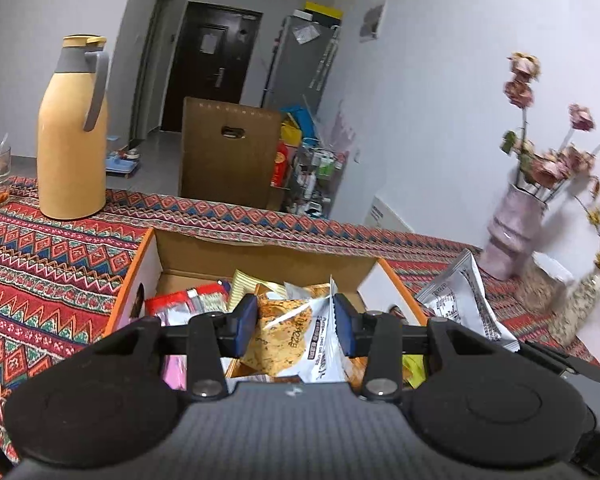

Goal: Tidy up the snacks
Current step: 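Carry both cookie packets over the box and release them inside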

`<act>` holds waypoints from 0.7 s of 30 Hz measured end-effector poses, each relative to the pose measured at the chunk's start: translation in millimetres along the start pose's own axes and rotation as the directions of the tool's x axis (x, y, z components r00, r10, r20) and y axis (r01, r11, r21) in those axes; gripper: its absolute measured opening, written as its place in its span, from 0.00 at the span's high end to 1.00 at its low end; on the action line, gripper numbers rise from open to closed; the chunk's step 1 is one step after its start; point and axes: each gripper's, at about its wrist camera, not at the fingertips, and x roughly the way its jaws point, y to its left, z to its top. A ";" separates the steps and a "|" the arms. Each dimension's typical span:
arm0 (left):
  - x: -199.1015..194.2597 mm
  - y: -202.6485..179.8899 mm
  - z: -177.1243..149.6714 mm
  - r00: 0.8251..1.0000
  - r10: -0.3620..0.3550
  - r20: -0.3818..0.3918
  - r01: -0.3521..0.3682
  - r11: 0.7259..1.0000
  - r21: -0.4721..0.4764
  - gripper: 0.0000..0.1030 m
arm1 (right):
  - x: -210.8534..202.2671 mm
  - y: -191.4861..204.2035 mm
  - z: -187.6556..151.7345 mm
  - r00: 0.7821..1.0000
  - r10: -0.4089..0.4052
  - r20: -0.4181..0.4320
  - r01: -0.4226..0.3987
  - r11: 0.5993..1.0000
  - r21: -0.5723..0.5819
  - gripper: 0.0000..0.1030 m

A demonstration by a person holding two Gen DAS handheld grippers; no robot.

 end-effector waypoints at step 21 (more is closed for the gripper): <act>46.7 24.5 -2.9 0.995 0.092 0.033 -0.091 0.995 -0.027 0.58 | 75.4 -5.0 -9.7 0.998 -0.022 -0.063 0.025 0.999 0.045 0.86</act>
